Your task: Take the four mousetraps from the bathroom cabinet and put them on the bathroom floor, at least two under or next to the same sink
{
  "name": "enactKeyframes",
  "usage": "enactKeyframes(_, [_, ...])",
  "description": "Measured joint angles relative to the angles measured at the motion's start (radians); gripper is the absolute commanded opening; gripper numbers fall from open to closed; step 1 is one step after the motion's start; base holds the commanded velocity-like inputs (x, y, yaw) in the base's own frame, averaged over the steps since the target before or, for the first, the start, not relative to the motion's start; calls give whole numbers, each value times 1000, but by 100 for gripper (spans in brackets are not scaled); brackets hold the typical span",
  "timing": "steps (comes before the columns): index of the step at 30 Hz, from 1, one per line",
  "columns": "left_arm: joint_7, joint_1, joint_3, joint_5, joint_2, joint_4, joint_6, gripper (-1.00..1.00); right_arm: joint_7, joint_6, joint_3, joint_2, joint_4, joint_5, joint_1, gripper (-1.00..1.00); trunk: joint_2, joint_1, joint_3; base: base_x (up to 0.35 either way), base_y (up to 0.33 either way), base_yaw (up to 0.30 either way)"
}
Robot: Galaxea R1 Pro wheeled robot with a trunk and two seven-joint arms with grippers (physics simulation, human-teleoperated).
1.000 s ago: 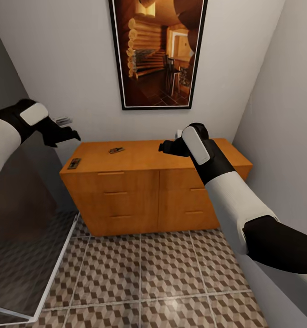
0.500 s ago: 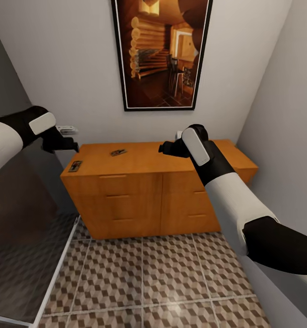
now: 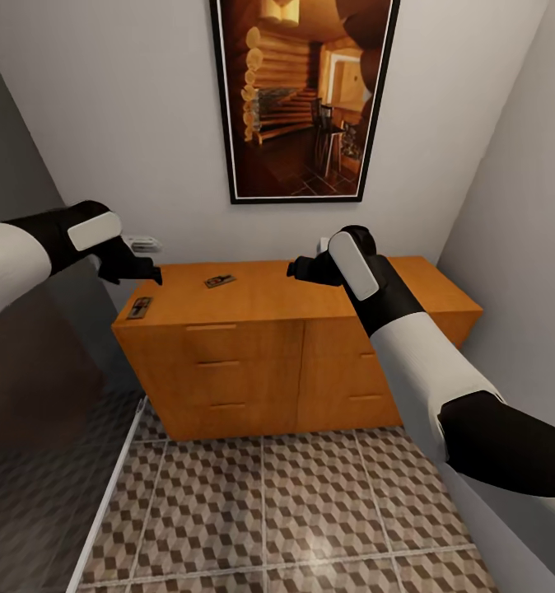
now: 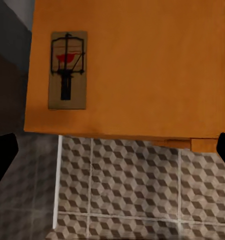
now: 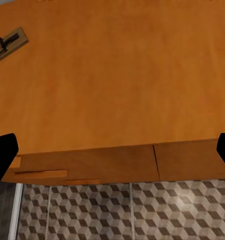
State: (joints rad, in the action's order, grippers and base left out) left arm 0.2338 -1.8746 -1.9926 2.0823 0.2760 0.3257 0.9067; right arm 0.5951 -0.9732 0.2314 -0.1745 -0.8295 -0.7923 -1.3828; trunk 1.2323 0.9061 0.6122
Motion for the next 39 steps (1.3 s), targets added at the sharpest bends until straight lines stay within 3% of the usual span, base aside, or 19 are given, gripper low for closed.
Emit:
enactKeyframes(12, [-50,0,0,0,0,53,-4,100,0,0,0,0,1,0,0,100,0,0,0,1,28,0])
enactKeyframes(25, [-91,8,-3,2,28,57,-9,100,0,0,1,0,1,0,0,100,0,0,0,-48,272,0])
enactKeyframes(35, [-201,10,0,0,36,55,-11,100,0,0,2,0,2,0,0,100,0,0,0,-19,89,0])
enactKeyframes(39, [-210,10,0,1,36,56,-12,100,0,0,2,0,2,0,0,100,0,0,0,-1,7,0])
